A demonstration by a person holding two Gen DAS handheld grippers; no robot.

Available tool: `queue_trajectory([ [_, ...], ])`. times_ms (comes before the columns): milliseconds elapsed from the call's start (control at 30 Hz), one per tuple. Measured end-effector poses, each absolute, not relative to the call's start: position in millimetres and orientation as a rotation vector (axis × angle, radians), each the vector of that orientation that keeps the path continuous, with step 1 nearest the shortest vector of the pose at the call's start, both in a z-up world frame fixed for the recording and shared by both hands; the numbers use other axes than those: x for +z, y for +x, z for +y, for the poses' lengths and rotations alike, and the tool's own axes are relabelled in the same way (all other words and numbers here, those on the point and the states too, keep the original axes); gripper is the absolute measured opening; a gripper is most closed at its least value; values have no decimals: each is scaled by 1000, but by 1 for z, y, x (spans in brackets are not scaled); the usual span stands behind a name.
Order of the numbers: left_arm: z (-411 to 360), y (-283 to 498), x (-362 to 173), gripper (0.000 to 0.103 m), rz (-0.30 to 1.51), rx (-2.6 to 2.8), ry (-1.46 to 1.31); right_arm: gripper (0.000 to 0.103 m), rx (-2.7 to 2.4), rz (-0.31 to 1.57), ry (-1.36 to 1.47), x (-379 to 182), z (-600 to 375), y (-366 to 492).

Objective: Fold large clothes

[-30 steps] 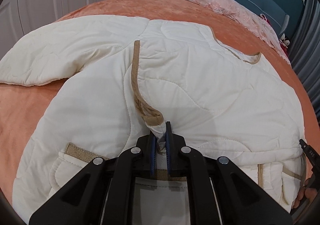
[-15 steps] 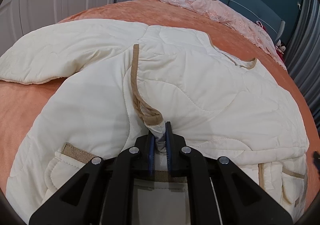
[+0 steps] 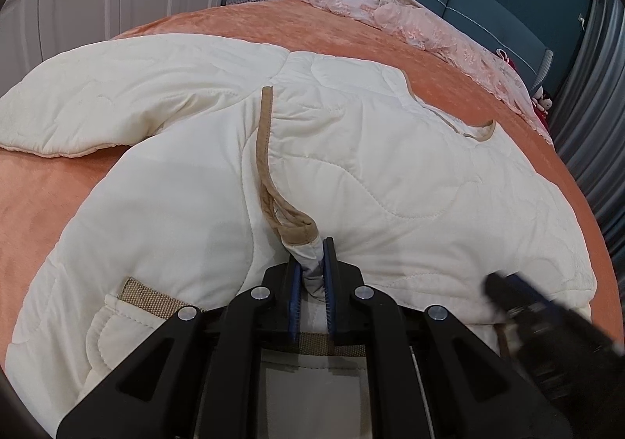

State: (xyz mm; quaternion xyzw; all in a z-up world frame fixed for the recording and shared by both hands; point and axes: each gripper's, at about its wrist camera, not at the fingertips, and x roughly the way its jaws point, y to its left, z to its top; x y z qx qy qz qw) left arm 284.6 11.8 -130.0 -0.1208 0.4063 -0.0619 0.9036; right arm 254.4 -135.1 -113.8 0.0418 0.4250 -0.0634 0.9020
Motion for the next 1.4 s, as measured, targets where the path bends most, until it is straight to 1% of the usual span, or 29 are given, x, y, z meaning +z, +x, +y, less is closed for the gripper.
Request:
queue_trajectory([
  [233,14,284,-129,11,832,-136,-270,23,-147,839,38,-120,-135,250],
  [333,22,283,-126,18,842,-164,-331,23,-149,829,37,-122,-136,245],
  [367,28,280,-124,24,848,-185,-368,23,-151,828,35,-122,-136,245],
  [400,34,277,-122,34,855,-200,-394,23,-153,827,30,-123,-136,246],
  [433,44,272,-116,40,869,-222,-425,23,-155,825,25,-123,-136,246],
  [467,50,267,-112,54,873,-226,-435,23,-158,822,19,-123,-135,246],
  [500,63,260,-104,71,869,-213,-444,23,-160,820,16,-123,-134,246],
  [533,73,255,-98,78,856,-194,-451,23,-163,818,12,-123,-134,246],
  [567,93,247,-90,92,827,-159,-473,23,-163,816,12,-123,-134,246],
  [600,113,241,-84,95,794,-130,-502,23,-163,815,12,-123,-134,245],
  [633,141,237,-79,95,763,-96,-542,23,-164,814,13,-123,-134,245],
  [767,235,250,-86,96,787,74,-652,23,-164,814,13,-123,-133,245],
  [867,313,262,-105,95,790,233,-784,23,-165,813,13,-123,-133,245],
  [967,363,264,-115,95,759,324,-871,23,-165,812,14,-123,-133,245],
  [1033,386,267,-123,95,740,334,-941,23,-164,811,16,-123,-133,245],
  [1133,399,271,-128,93,700,324,-1007,23,-165,812,14,-123,-133,245],
  [1167,400,276,-127,83,696,314,-1012,23,-165,811,14,-123,-133,245],
  [1200,401,279,-128,61,704,294,-1018,23,-165,811,15,-123,-133,245],
  [1233,400,287,-128,52,722,277,-1021,23,-165,811,15,-123,-133,245],
  [1300,391,300,-119,14,744,252,-995,23,-164,810,17,-123,-133,245],
  [1333,385,303,-110,10,743,233,-966,23,-164,810,17,-122,-133,245],
  [1400,361,311,-79,8,707,195,-852,23,-163,809,19,-122,-133,245],
])
